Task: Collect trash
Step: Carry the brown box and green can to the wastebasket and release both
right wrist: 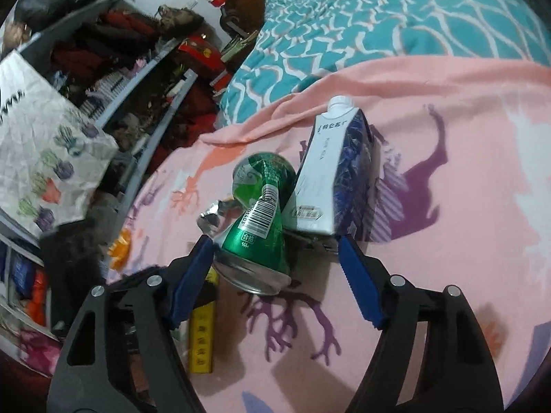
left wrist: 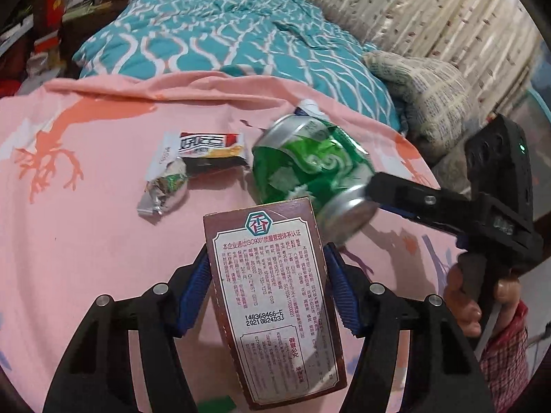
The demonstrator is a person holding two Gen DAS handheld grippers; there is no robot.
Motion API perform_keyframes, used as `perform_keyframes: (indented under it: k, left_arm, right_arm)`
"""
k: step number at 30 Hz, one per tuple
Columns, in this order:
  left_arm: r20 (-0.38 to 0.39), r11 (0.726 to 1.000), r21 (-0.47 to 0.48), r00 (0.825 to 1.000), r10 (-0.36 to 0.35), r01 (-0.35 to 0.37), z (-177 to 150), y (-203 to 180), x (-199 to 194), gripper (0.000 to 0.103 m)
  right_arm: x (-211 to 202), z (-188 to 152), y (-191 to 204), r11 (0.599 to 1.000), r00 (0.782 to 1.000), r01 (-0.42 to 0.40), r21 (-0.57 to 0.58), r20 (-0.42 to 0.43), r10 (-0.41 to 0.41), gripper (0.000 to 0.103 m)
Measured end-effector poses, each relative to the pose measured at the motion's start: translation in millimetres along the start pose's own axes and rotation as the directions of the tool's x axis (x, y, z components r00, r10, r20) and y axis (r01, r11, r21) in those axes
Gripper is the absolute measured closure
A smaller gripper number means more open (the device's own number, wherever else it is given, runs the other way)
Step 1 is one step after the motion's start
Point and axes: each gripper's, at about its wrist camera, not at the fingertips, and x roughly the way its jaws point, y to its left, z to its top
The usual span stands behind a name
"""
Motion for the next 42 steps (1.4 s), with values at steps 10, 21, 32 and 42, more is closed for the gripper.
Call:
perform_keyframes:
  k: [10,21,32,42]
  left_arm:
    - [-0.012,1.000,-0.018,1.000,-0.004,0.004,0,15,6,0.043]
    - [-0.005,1.000,-0.025,1.000,0.004,-0.004,-5,22,4,0.043]
    - [0.025,0.994,0.055,0.995,-0.097,0.095,-27,-22,-34,0.043]
    - [-0.052,0.941,0.215,0.965,-0.257,0.262,-28,-133,-37,0.043]
  right_arm:
    - [0,13,18,0.999,0.999,-0.027,0.019,-0.042,0.028,0.044]
    - [36,23,49,0.988,0.987,0.099,-0.119,-0.111,-0.112,0.070]
    - [-63,-40,22,1.000,0.996,0.020,0.024,0.082,-0.022,0.079]
    - [-205,-149,-91,0.937,0.920,-0.083,0.339,0.388,-0.059,0.079]
